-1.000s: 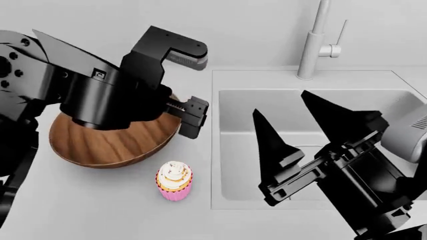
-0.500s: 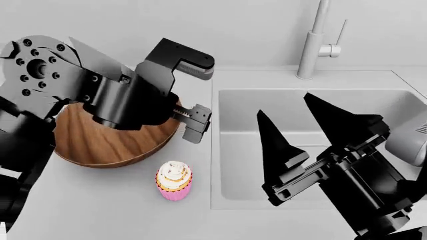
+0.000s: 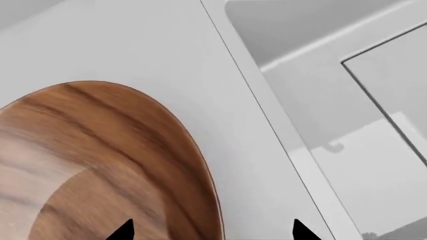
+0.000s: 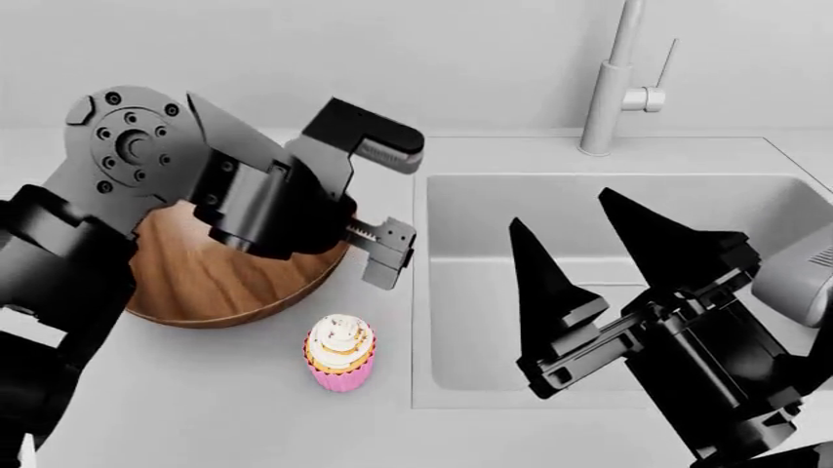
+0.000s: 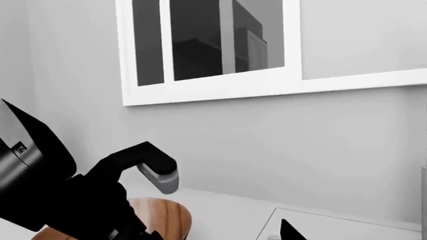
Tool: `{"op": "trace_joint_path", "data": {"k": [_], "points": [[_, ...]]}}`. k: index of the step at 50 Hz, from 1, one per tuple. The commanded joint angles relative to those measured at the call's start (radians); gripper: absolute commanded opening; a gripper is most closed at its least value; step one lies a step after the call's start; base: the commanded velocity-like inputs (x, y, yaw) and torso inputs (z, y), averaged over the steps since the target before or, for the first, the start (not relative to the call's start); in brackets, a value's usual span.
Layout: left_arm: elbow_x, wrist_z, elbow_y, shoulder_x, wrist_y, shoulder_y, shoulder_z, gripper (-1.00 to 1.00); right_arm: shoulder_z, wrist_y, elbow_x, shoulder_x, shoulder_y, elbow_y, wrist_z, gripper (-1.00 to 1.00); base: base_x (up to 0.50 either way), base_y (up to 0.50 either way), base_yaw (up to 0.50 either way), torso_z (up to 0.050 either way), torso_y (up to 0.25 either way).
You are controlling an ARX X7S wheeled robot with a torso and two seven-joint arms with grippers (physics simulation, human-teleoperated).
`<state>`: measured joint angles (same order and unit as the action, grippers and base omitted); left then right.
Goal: Move the fresh-baked cupcake off the tray onto the counter, and place the bowl used for mixing into the sink.
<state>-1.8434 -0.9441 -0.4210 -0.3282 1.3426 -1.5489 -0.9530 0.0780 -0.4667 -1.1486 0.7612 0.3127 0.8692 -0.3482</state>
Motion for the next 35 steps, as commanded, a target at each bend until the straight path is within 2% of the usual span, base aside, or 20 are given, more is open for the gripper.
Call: {"op": "trace_joint_path", "data": {"k": [1, 35], "points": [[0.04, 0.053, -0.032, 0.01, -0.003, 0.005, -0.026, 1.0, -0.001, 0.006, 0.003, 0.0, -0.008, -0.002, -0.001, 1.0, 0.0, 0.0, 0.0, 0.0, 0.0], [0.134, 0.141, -0.083, 0.021, -0.044, 0.045, -0.091, 1.0, 0.016, 0.022, 0.021, -0.017, -0.015, -0.037, 0.024, 1.0, 0.0, 0.0, 0.0, 0.0, 0.0]]}}
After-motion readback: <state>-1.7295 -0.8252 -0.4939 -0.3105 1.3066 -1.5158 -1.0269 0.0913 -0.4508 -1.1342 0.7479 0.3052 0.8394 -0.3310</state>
